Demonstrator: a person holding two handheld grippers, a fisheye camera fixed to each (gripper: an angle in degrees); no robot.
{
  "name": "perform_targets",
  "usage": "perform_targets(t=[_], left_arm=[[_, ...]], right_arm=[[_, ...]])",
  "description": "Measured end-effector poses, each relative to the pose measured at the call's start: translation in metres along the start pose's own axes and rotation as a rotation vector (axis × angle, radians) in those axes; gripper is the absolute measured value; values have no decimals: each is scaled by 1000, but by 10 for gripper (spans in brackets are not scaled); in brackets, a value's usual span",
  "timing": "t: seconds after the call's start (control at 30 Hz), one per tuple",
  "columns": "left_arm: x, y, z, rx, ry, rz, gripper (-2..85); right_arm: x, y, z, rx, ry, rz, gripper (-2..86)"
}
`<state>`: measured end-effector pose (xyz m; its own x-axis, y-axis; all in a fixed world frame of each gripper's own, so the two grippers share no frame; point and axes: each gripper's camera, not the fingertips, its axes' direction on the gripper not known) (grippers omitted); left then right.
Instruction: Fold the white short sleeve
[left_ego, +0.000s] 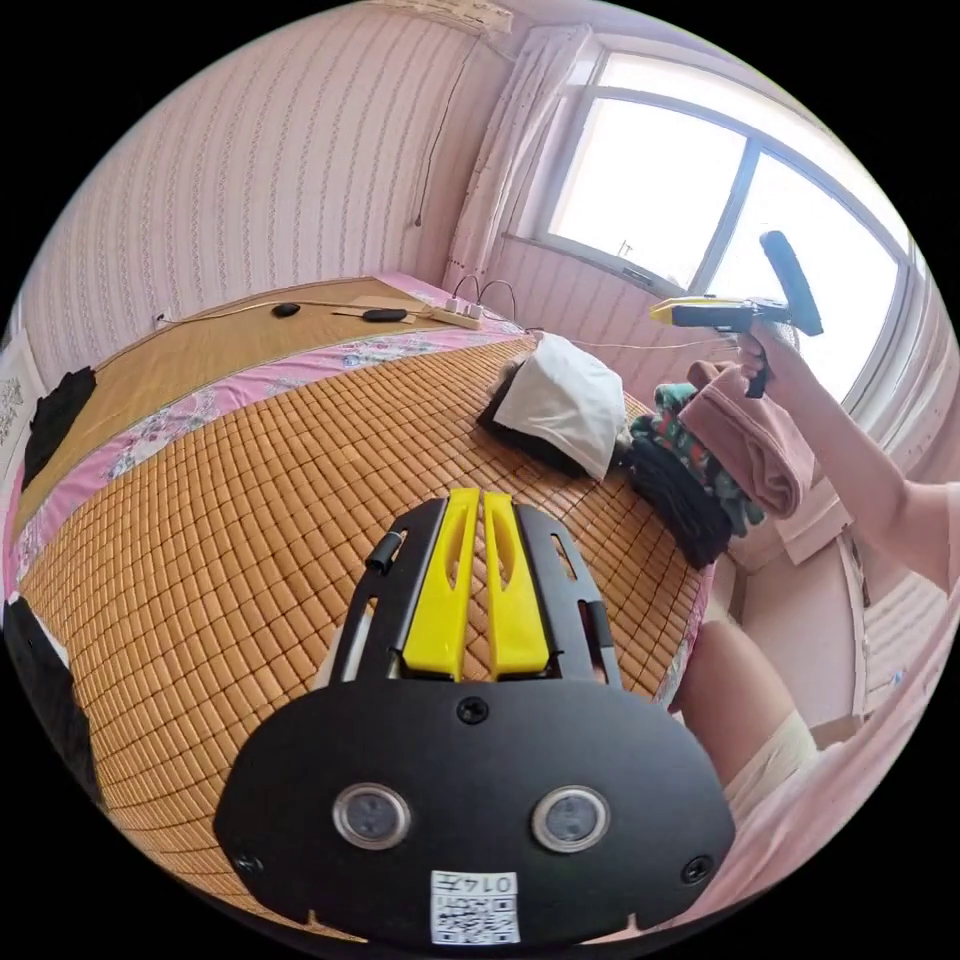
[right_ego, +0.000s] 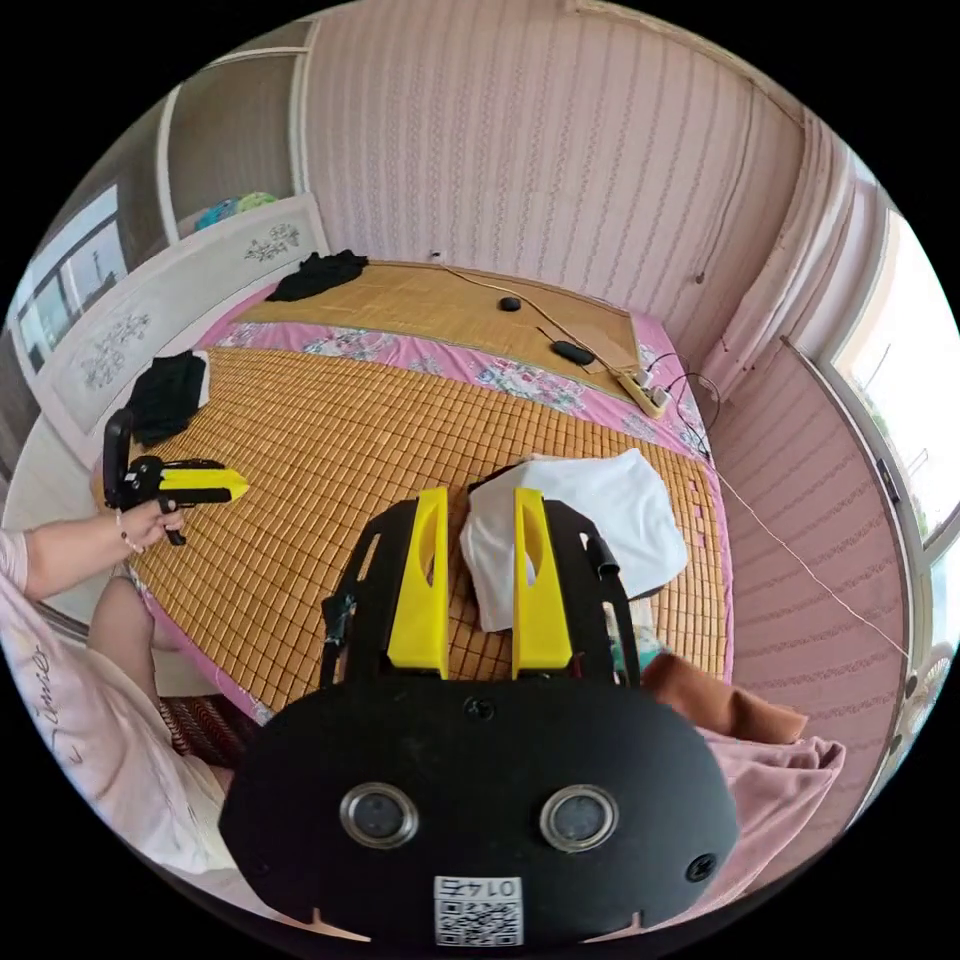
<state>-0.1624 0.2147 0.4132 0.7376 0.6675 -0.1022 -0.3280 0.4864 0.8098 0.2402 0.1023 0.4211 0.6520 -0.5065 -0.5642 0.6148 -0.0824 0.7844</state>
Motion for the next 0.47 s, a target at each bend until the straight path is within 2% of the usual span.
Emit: perform_targets(t=[0.1,0.23,0.3,0.37,0.47], left_arm=[[-15,97,-73,-23,-129,-103,-8],[-32,199,-163,-12,-314,-305,-3],[-46,254,-217,40,-431,-441,17],[-57,287,-249,84,-488,-511,38],[-81,324,-287,174,-523,-563,57]], right_arm=[[-88,53,19,36,-111,-53,103],[-204,89,64,-81,-280,-178,106],[-251,86,78,-111,-348,-250,110],[-312,66,91,-118,-442,-368,119],[-384,25,100,-93,-473,-505,121]])
